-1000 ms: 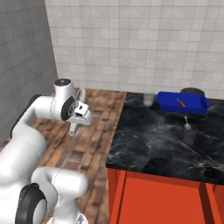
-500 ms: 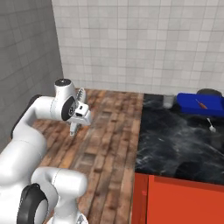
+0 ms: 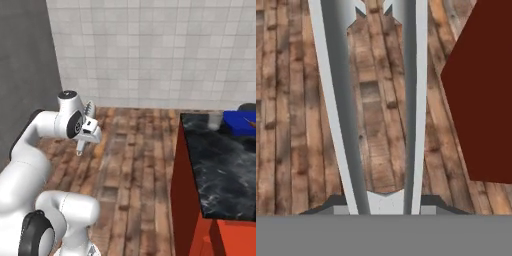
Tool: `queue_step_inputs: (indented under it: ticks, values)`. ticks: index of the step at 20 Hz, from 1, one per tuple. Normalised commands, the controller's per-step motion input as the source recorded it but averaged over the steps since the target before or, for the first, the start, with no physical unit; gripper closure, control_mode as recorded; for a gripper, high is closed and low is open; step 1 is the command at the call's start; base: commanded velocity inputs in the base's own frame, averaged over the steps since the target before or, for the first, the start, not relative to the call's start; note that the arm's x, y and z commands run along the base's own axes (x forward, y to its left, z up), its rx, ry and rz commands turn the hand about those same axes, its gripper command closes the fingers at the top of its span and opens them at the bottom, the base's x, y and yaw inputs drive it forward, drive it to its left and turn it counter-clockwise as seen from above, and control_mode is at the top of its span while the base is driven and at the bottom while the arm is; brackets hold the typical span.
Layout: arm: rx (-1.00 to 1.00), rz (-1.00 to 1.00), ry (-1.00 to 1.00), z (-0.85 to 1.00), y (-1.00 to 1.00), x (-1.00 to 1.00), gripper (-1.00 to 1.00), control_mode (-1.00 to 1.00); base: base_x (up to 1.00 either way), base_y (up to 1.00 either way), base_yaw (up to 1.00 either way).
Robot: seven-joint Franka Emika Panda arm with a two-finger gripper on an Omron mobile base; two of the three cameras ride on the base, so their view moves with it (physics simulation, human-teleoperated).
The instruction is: Take the tongs from the drawer on the right and place them on the dining counter next to the tray containing the hot dog.
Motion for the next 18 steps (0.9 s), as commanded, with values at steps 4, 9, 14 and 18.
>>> queue_step_inputs:
  ticks: [4,9,14,18]
  values:
    - [0.0,0.0,0.0,0.0,0.0,0.0,1.0,1.0,0.5,0.89,-0.6]
    - [0.0,0.0,0.0,0.0,0.0,0.0,1.0,1.0,0.58,0.64,-0.77]
    - [0.0,0.0,0.0,0.0,0.0,0.0,1.0,1.0,0.54,0.57,-0.8]
    - [0.0,0.0,0.0,0.0,0.0,0.0,1.0,1.0,0.52,0.6,-0.77]
